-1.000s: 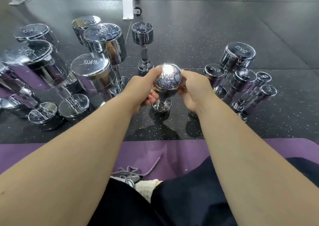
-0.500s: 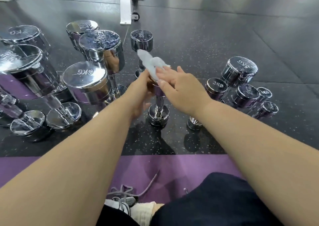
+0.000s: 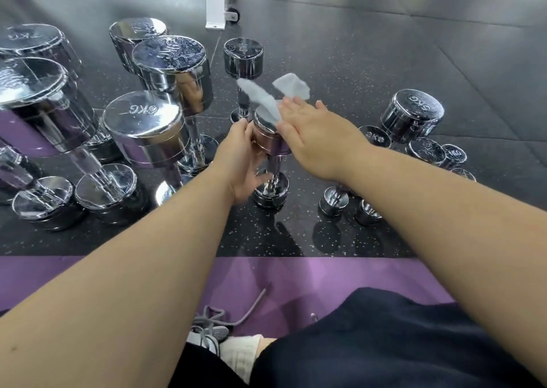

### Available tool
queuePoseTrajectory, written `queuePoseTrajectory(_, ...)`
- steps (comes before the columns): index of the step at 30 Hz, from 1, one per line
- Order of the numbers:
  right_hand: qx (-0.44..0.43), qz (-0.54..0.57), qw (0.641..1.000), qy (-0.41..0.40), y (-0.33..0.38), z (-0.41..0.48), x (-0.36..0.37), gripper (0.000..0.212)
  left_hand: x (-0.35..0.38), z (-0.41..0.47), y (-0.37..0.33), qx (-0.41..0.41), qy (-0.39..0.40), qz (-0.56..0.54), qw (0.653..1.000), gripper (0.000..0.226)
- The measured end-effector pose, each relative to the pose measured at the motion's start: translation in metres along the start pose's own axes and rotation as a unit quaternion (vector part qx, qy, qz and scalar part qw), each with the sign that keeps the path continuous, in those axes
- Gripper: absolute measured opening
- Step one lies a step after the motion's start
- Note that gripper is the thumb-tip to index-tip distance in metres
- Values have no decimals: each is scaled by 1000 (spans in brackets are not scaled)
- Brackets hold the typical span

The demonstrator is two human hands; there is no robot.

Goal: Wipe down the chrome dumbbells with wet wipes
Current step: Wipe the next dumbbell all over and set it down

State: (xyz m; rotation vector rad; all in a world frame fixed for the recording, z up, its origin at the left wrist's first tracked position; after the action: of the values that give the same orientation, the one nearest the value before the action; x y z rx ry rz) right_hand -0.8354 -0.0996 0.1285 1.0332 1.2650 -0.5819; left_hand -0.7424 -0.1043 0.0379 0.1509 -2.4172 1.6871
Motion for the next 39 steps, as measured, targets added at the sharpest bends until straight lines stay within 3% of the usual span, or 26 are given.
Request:
queuePoseTrajectory(2, 22, 4, 1000, 11, 10, 13, 1, 53, 2, -2, 2, -3, -8, -5, 1000, 43)
queuePoseTrajectory(6, -65, 56, 996, 12, 33, 1, 10, 47, -2, -2, -1, 17, -10, -15, 1000, 47)
queuePoseTrajectory(8, -90, 94, 988, -82, 23, -17, -2, 33, -11, -3, -7, 34, -53, -46, 997, 47)
queuePoseTrajectory(10, -46, 164, 967, -191, 3, -25, -19, 19, -12, -9, -14, 48, -94, -47, 993, 43)
queuePoseTrajectory(13, 39, 259, 932, -249, -16, -16, -29, 18, -8, -17, -32, 116, -138, 106, 978, 34)
queuePoseTrajectory(17, 67, 243, 944, -214, -1, 13, -25, 41, -15, -21, -46, 145, -149, 161, 965, 32)
queuePoseTrajectory(20, 51, 228, 958, -167, 17, 20, -13, 37, -28, -23, -44, 96, -162, 162, 969, 23)
queuePoseTrajectory(24, 42, 133, 953, -268, 11, -9, -20, 27, -27, -25, -35, 58, -121, 103, 986, 20)
queuePoseTrajectory(28, 97, 147, 953, -246, -6, 10, -31, 23, -16, -25, -26, 62, -109, 69, 990, 20)
queuePoseTrajectory(34, -13, 193, 965, -175, 32, -6, -14, 45, -17, -26, -27, 63, -122, 6, 991, 25)
queuePoseTrajectory(39, 83, 145, 973, -159, -11, 9, -24, 50, -21, -20, -25, 62, -146, -18, 987, 30)
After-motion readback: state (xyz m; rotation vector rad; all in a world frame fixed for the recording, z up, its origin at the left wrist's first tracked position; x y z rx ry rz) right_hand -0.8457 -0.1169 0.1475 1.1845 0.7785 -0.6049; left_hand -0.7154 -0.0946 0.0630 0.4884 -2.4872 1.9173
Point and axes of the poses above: each hand's wrist, its own z-axis towards the middle knuckle, its own x-axis out of the palm, y = z × x, the point moved 8 cm from there along z, towards the middle knuckle, and after that the axes turned 10 degrees about z, right-handed, at the moved point
